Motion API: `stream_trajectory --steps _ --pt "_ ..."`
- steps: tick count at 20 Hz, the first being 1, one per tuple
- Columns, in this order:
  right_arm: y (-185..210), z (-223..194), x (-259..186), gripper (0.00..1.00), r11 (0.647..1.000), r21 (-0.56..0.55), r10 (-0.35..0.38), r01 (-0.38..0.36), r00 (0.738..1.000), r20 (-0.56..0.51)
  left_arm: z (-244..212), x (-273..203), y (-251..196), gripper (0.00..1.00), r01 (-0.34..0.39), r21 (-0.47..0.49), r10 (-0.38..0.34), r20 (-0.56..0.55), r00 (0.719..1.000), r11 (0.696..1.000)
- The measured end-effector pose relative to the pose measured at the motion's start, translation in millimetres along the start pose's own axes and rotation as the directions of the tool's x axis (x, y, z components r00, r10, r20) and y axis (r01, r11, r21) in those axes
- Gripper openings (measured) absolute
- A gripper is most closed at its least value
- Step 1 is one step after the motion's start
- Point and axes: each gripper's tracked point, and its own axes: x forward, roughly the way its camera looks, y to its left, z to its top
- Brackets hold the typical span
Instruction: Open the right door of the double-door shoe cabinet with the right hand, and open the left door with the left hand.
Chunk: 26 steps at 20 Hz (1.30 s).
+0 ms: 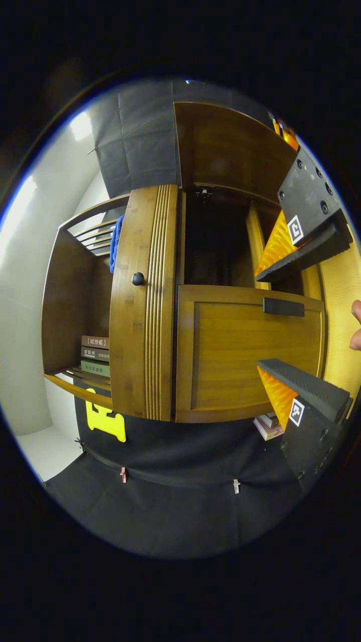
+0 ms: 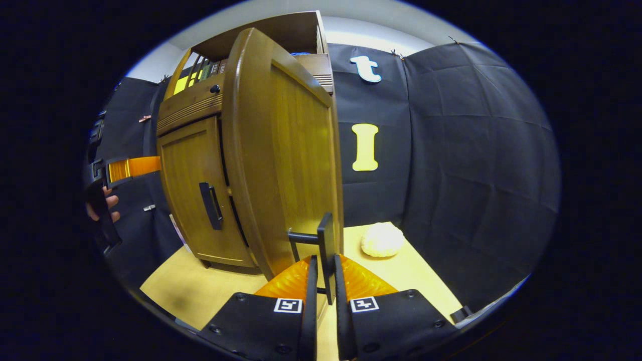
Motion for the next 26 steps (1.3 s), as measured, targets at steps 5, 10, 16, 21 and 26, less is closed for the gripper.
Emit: stream_trajectory --steps 5,10,16,21,26 --pt "-38 15 -7 0.18 0.999 -0.031 -0.012 0.012 1.0 0.009 -6 7 -12 0.94 0.024 0.0 -0.024 -0.018 1.0 1.0" --pt "-78 21 -11 0.17 0.996 0.027 -0.082 0.081 0.997 0.011 -10 12 -20 0.94 0.04 0.011 -0.04 -0.03 0.999 0.999" --pt "-95 31 -13 0.17 0.985 0.106 -0.142 0.138 0.989 0.035 -26 24 -22 0.95 0.043 0.035 -0.04 -0.072 0.997 0.998" --pt "-119 36 -26 0.38 0.965 0.069 -0.258 0.254 0.964 0.056 -41 39 -21 0.96 0.038 0.04 -0.034 -0.094 0.995 0.998" --pt "-140 56 -47 1.0 0.934 0.089 -0.354 0.346 0.93 0.099 -69 70 -21 0.95 0.038 0.033 -0.034 -0.131 0.991 0.999"
